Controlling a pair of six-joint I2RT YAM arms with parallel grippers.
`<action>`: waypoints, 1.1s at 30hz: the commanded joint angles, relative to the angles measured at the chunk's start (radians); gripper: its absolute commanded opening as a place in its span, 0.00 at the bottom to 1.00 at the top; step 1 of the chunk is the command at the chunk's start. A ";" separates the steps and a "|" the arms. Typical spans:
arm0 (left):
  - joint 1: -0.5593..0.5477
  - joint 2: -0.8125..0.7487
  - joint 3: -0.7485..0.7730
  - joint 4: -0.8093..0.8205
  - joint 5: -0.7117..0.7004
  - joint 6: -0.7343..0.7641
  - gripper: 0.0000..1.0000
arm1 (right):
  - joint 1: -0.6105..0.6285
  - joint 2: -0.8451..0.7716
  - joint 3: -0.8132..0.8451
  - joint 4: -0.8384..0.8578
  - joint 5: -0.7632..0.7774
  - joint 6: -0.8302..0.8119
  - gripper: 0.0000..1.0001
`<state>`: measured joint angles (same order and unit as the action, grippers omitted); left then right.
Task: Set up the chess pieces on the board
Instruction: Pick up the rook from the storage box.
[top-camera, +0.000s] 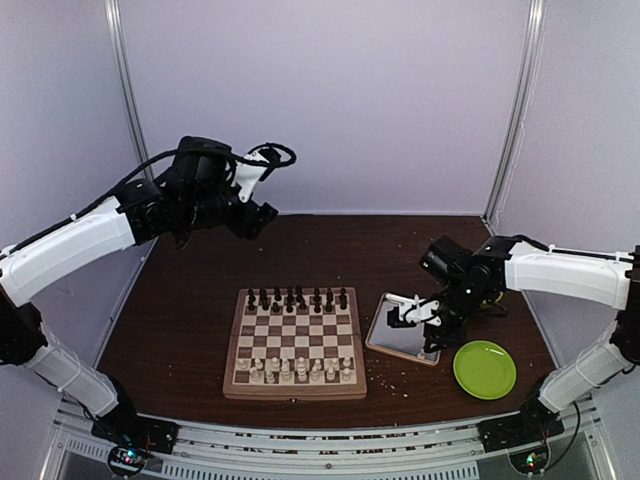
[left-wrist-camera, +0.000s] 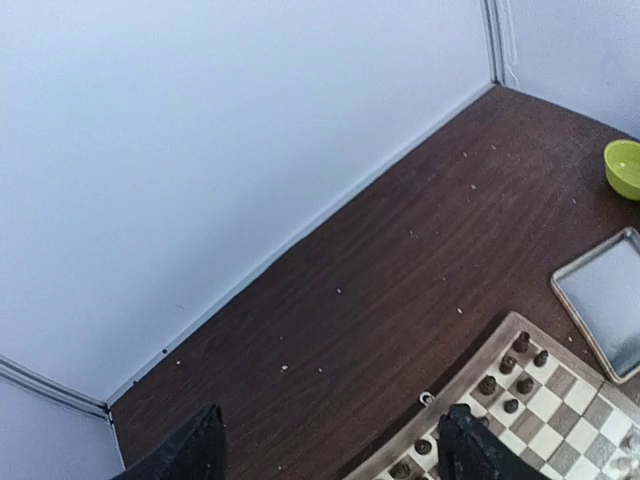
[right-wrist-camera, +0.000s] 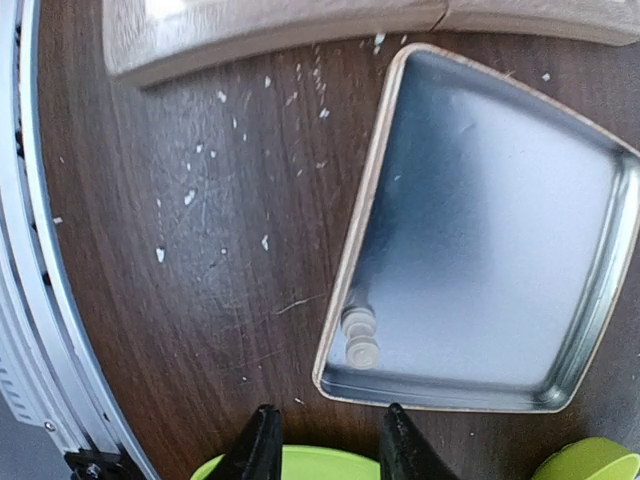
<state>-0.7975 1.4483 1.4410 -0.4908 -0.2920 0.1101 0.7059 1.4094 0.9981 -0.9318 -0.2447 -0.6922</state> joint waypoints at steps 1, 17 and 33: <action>0.079 -0.058 -0.124 0.372 0.083 -0.021 0.75 | 0.030 0.053 -0.029 0.025 0.193 -0.005 0.33; 0.122 -0.134 -0.225 0.354 0.197 -0.050 0.73 | 0.051 0.215 0.015 0.070 0.167 0.029 0.32; 0.123 -0.111 -0.221 0.348 0.259 -0.043 0.72 | 0.031 0.269 0.060 0.045 0.093 0.056 0.09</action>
<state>-0.6731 1.3342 1.1980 -0.1844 -0.0639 0.0692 0.7498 1.6638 1.0145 -0.8673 -0.0982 -0.6453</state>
